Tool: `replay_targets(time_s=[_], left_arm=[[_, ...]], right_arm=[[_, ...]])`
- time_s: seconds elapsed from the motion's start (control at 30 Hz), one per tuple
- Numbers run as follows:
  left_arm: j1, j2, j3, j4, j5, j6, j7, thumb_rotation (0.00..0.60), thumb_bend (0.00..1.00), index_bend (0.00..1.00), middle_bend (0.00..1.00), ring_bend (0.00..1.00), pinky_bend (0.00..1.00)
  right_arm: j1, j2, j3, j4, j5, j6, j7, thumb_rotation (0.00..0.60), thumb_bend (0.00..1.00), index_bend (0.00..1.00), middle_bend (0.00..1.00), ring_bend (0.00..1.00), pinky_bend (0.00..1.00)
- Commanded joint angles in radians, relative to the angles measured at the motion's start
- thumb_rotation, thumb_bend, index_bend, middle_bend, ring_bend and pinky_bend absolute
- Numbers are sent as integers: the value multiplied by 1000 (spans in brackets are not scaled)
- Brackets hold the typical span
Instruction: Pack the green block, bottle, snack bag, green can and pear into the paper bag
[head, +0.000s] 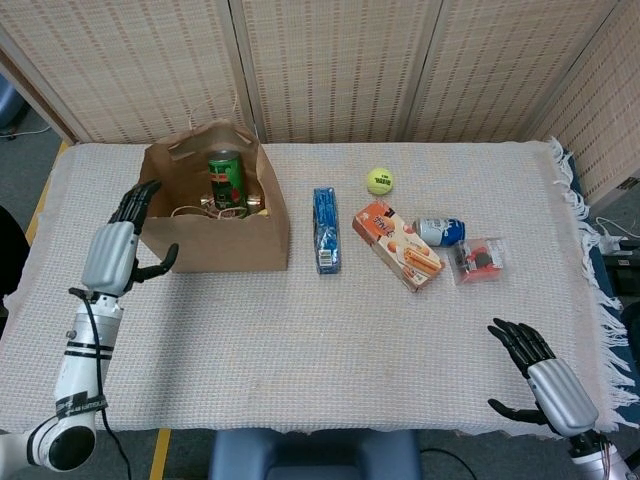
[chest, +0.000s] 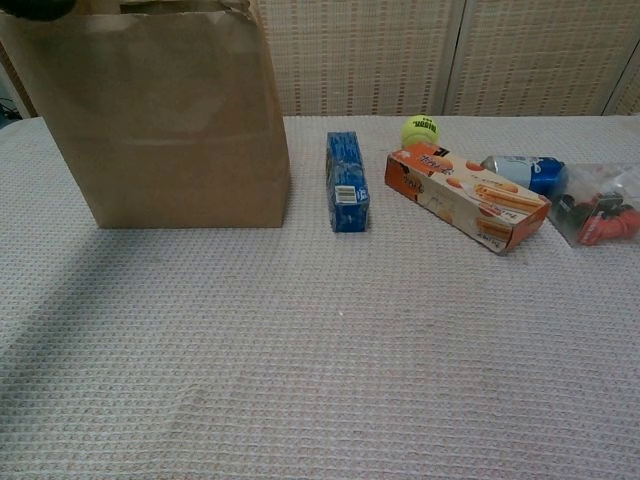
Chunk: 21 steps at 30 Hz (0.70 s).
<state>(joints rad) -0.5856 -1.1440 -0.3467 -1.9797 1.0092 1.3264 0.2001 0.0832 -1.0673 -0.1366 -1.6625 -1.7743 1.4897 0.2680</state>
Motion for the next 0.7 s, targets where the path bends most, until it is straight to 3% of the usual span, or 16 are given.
replay_targets(time_s=[0.03, 0.13, 0.27, 0.3, 0.43, 0.53, 0.7], left_arm=[[176, 99, 173, -54, 243, 151, -61, 600, 391, 1, 0, 0, 172], [276, 130, 288, -44, 369, 207, -76, 600, 388, 1, 0, 0, 138], [308, 134, 321, -33, 411, 229, -85, 600, 383, 0, 0, 0, 99], [340, 133, 354, -16, 442, 249, -88, 600, 381, 0, 0, 0, 91], [480, 66, 466, 179, 548, 356, -61, 600, 372, 0, 0, 0, 56], [523, 21, 477, 303, 586, 397, -11, 600, 368, 0, 0, 0, 37], [538, 16, 471, 321, 581, 379, -60, 600, 372, 0, 0, 0, 34]], right_arm=[[-1, -3, 1, 4, 2, -1, -11, 600, 58, 0, 0, 0, 0], [-3, -5, 3, 7, 3, -2, -28, 600, 58, 0, 0, 0, 0], [-4, -6, 3, 9, 4, -3, -36, 600, 59, 0, 0, 0, 0], [-4, -7, 3, 11, 5, -5, -43, 600, 58, 0, 0, 0, 0], [-13, -23, 21, 34, 15, 4, -141, 600, 58, 0, 0, 0, 0], [-20, -37, 27, 35, 20, 11, -179, 600, 58, 0, 0, 0, 0], [-23, -45, 33, 31, 30, 10, -196, 600, 58, 0, 0, 0, 0]])
